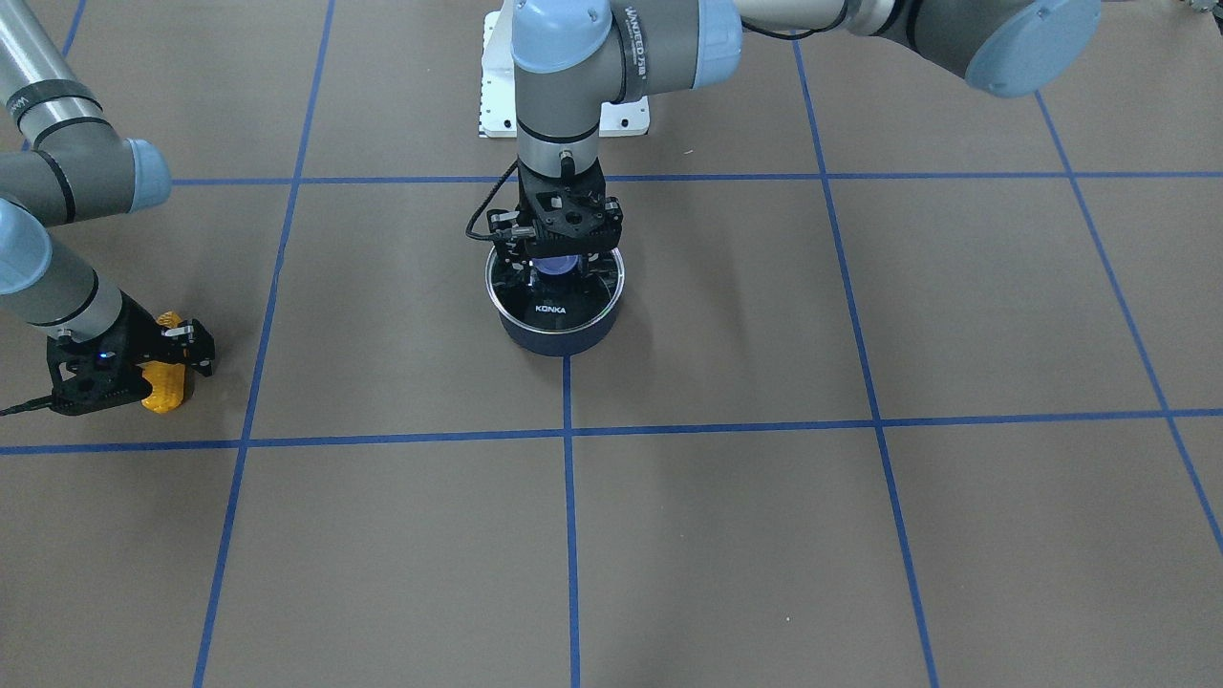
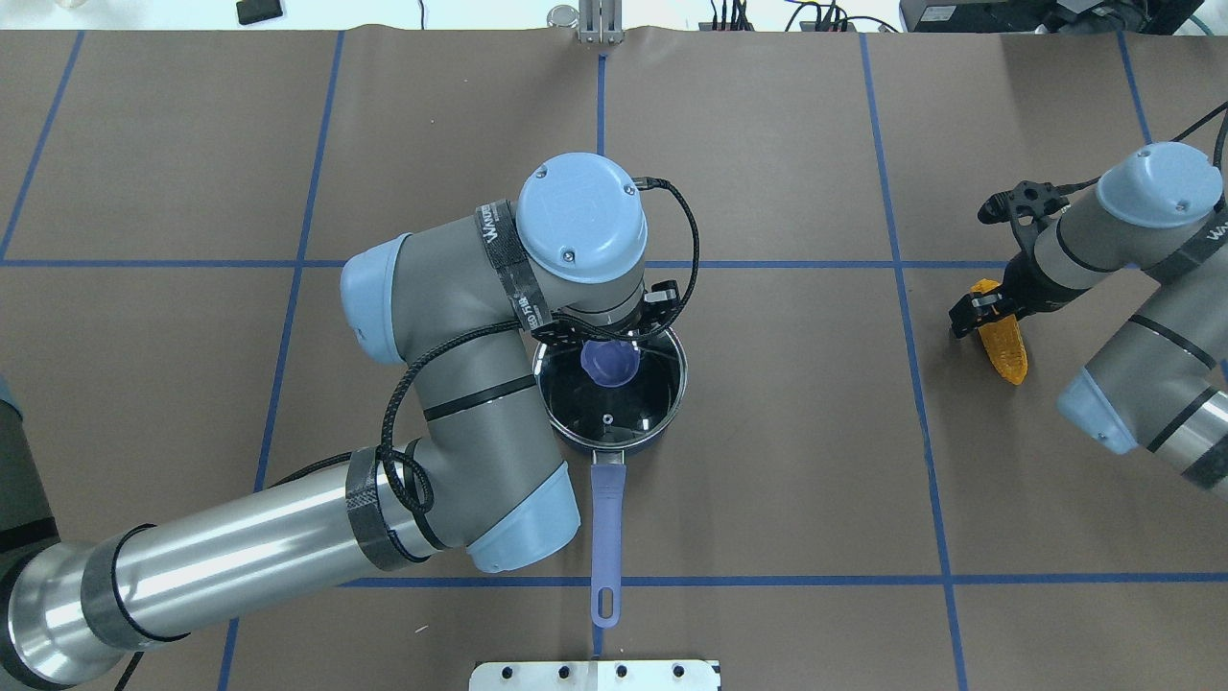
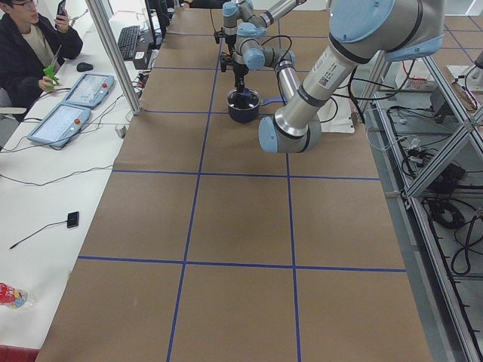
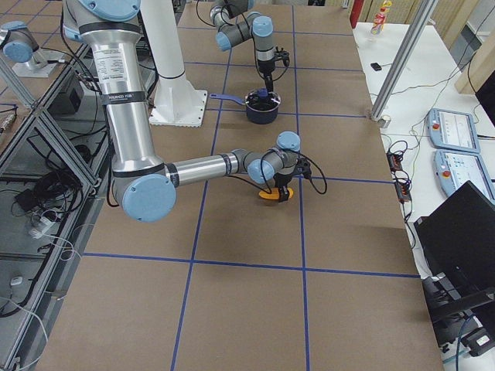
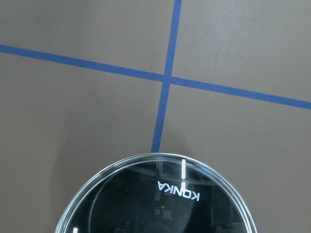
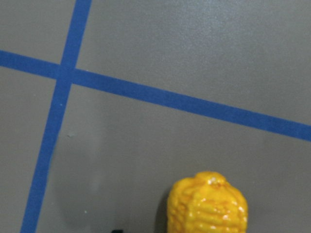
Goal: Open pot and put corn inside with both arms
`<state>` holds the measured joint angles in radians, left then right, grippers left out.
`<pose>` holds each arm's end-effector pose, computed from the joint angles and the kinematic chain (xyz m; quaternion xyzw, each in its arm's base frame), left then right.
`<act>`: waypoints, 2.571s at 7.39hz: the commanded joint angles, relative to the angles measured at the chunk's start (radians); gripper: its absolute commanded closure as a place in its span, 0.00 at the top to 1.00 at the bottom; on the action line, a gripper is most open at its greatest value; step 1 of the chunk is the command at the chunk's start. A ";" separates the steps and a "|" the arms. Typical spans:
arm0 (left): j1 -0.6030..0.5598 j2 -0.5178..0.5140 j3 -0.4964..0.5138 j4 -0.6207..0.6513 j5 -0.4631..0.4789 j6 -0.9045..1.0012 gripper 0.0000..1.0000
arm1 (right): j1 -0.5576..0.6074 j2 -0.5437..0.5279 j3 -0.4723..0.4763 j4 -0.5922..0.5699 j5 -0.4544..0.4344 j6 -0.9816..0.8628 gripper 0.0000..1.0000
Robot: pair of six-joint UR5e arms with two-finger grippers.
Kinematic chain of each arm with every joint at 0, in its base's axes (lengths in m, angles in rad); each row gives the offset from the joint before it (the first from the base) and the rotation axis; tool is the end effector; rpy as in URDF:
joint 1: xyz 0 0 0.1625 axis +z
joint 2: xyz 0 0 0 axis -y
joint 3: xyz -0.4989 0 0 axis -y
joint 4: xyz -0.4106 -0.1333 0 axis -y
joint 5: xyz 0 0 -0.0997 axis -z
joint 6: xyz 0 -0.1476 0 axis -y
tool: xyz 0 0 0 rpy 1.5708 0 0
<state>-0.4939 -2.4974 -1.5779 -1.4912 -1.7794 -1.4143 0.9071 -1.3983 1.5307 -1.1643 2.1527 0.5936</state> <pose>0.6711 -0.4780 0.1517 0.0418 0.4206 -0.1095 0.8996 -0.3541 -0.5375 0.6545 0.0437 -0.3736 -0.1087 0.9202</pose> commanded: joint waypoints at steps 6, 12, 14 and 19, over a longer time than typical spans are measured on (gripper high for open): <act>0.000 0.003 0.001 -0.001 -0.002 0.002 0.54 | 0.019 0.001 0.009 -0.002 0.044 0.002 0.00; 0.000 0.012 -0.013 0.005 -0.003 0.002 0.86 | 0.039 0.016 0.009 -0.009 0.068 0.040 0.00; 0.002 0.020 -0.014 0.005 -0.002 0.000 0.86 | 0.061 0.033 0.006 -0.017 0.081 0.049 0.00; 0.006 0.026 -0.028 0.005 -0.032 -0.002 0.69 | 0.140 0.127 0.006 -0.147 0.156 0.045 0.00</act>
<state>-0.4879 -2.4714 -1.5999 -1.4864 -1.8030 -1.4157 1.0238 -1.2836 1.5364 -1.2959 2.2786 0.6400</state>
